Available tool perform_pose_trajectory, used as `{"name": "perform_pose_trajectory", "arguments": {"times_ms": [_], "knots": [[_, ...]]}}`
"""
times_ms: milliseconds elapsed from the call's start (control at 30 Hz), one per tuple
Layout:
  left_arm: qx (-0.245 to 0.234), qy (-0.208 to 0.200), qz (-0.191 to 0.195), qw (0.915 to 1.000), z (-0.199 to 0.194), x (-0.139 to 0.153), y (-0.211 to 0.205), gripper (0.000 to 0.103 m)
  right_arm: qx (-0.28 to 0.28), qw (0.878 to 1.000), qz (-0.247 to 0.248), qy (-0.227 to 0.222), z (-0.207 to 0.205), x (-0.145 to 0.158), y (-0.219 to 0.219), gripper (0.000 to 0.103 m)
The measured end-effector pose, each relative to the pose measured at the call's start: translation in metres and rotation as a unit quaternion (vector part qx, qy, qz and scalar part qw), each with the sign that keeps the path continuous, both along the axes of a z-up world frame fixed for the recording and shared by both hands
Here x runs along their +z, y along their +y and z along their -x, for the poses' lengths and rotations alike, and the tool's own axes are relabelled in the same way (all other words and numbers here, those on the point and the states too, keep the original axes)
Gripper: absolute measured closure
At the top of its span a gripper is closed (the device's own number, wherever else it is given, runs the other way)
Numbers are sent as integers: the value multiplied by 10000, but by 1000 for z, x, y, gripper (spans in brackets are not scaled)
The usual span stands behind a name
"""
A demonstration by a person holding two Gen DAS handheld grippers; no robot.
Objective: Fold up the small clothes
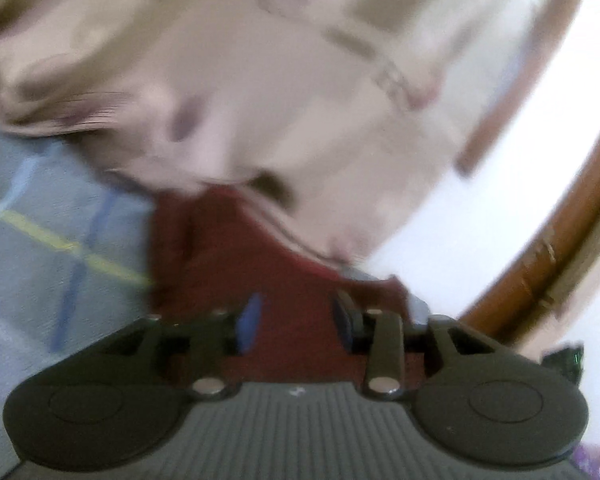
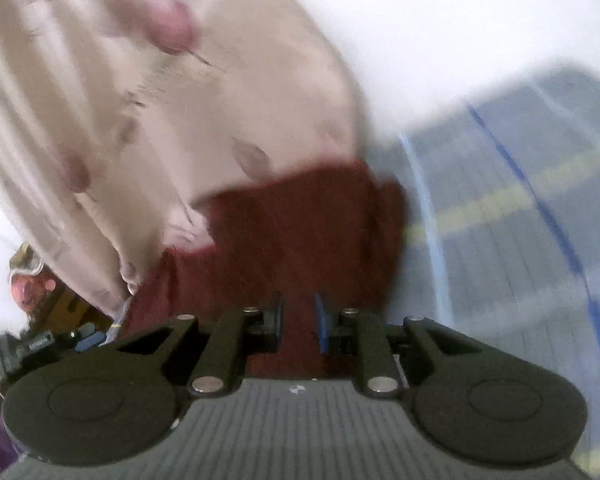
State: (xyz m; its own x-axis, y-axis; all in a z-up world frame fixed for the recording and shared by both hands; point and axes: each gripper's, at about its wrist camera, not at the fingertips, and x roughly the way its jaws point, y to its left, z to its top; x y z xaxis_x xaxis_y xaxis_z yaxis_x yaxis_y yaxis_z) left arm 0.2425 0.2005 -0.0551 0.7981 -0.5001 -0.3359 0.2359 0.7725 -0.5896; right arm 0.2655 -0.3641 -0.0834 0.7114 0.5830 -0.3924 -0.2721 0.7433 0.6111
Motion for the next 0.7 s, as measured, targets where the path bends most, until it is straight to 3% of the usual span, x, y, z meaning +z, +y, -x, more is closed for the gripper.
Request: {"name": "perform_pose_trajectory", "arguments": {"times_ms": [133,267,367,500,567,633,667,700], "knots": [[-137,78,-152,9998,-45,-8,-32,54,432,9973,532,-266,-47,30,41,80],[203,141,-245,9994,-82,-22,-36,54,523,9883,1431,-85,-103,25,76,80],[851,30,-472,9953,-90,-33,-22,54,543,9890,1373,39,-131,14,81,80],[1359,466,-110,9896,-91,-60,13,54,288,9929,1113,299,-156,-4,72,80],[1472,616,-51,9872,-93,-71,25,54,46,9940,1029,354,-158,-11,64,80],[1687,739,-224,9826,-94,-76,31,50,-166,9927,1073,528,-160,-21,58,80],[1799,909,-255,9791,-96,-80,34,46,-261,9903,1197,660,-161,-26,56,86],[1816,930,-30,9790,-95,-84,38,45,-290,9883,1299,740,-162,-32,56,91]]}}
